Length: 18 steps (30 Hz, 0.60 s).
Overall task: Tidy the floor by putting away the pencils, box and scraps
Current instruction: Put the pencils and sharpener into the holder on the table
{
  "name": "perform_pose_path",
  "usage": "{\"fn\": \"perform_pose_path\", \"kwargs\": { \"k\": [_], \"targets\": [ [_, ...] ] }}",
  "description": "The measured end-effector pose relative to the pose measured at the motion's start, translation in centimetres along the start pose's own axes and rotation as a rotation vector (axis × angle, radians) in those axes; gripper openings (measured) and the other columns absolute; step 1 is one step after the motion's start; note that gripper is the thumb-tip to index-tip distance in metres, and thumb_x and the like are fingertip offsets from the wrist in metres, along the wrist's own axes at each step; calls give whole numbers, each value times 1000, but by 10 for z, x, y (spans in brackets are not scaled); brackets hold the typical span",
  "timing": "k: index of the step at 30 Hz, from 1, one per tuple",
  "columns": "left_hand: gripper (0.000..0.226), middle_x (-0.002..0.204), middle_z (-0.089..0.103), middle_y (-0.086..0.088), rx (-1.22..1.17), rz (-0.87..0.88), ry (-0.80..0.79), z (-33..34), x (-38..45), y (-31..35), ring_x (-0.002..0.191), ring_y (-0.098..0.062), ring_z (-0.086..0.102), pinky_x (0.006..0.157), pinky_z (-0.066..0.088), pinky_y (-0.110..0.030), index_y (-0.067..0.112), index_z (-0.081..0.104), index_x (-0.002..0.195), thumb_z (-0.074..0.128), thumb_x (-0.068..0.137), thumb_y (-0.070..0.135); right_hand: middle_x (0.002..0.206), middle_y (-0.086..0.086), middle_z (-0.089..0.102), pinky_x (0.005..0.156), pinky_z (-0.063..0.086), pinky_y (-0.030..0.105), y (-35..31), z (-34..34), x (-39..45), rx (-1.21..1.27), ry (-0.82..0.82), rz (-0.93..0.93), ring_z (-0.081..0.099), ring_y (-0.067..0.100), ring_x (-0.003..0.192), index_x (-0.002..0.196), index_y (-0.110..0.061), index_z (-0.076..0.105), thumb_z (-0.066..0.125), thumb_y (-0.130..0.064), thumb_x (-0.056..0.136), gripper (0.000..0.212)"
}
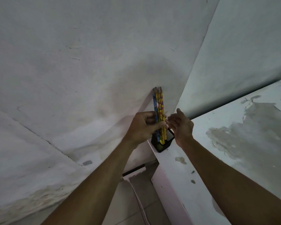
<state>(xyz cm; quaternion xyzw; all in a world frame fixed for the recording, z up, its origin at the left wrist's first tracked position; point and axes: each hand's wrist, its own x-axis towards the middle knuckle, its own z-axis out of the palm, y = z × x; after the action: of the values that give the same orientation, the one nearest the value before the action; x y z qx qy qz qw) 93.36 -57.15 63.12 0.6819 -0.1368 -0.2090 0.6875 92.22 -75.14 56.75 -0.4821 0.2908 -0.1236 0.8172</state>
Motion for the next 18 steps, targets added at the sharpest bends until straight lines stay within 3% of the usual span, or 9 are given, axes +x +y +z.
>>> {"fn": "perform_pose_path", "kwargs": {
  "k": [5,8,13,16,18],
  "targets": [
    [27,107,80,-7,22,-13,-6,-2,2,-8,98,-20,78,85,63,-41,17,76,111,77,86,5,86,7,76,66,43,42,-49,-2,-7,-400,-449,-98,58,21,70,98,-13,84,84,-42,75,38],
    [25,104,80,-7,11,-33,7,0,7,-13,99,-23,77,86,63,-41,23,78,102,77,86,4,74,-2,71,56,43,25,-78,0,-6,-536,-652,-150,51,10,61,107,-15,83,90,-37,72,42],
    [22,102,79,-12,51,-36,24,10,22,-25,93,-24,77,83,63,-33,14,78,103,77,85,2,67,-3,67,54,43,18,-89,2,5,-695,-713,-151,50,7,56,110,-6,80,81,-10,85,26],
    [29,110,76,-22,67,-51,30,17,30,-33,99,-33,75,84,62,-31,-3,73,114,75,85,-1,70,-3,73,58,49,19,-85,0,11,-748,-713,-160,56,7,59,104,-13,83,82,-12,85,19],
    [31,110,76,-23,102,-55,32,20,33,-38,94,-28,76,81,62,-27,-5,72,116,75,86,-1,79,3,78,66,54,28,-81,1,13,-792,-710,-167,62,12,67,96,-23,85,84,-16,83,15]
  ]
}}
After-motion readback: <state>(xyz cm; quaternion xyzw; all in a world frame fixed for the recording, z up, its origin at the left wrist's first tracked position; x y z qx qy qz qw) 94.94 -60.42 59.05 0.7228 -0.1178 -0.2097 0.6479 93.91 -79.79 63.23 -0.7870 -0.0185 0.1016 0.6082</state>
